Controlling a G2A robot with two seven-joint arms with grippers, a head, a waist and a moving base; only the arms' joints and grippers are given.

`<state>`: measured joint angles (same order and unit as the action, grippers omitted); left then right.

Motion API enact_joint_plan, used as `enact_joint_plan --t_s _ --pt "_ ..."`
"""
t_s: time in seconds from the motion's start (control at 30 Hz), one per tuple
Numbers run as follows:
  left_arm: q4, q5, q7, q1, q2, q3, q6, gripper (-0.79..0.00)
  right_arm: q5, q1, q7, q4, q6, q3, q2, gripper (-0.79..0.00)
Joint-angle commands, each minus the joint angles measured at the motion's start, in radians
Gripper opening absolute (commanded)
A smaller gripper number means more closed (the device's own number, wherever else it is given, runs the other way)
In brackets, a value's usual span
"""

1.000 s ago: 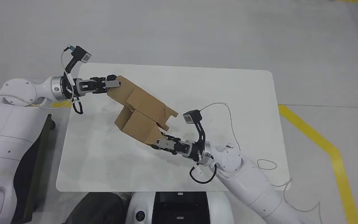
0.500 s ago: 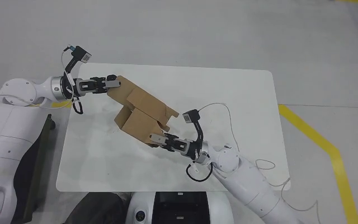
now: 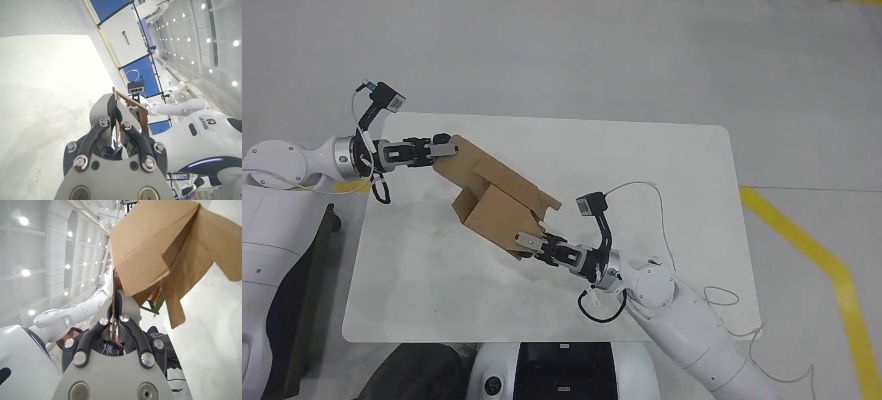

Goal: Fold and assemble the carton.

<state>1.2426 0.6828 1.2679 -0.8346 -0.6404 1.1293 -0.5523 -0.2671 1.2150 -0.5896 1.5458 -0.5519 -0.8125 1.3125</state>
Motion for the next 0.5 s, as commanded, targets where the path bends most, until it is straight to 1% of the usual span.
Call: enact_joint_plan --t_s 0.0,0.23,0.47 --pt "0.0 0.0 0.0 0.0 0.0 0.0 0.0 0.0 0.002 0.004 -0.01 0.009 0.008 -0.007 -0.002 -0.785" --pt "0.0 0.0 0.0 0.0 0.0 0.0 0.0 0.0 0.001 0.014 -0.056 0.045 0.044 -0.041 -0.013 -0.785" --pt "0.0 0.0 0.0 0.0 0.0 0.0 0.0 0.0 0.054 0.016 -0.177 0.097 0.143 -0.079 -0.034 -0.785"
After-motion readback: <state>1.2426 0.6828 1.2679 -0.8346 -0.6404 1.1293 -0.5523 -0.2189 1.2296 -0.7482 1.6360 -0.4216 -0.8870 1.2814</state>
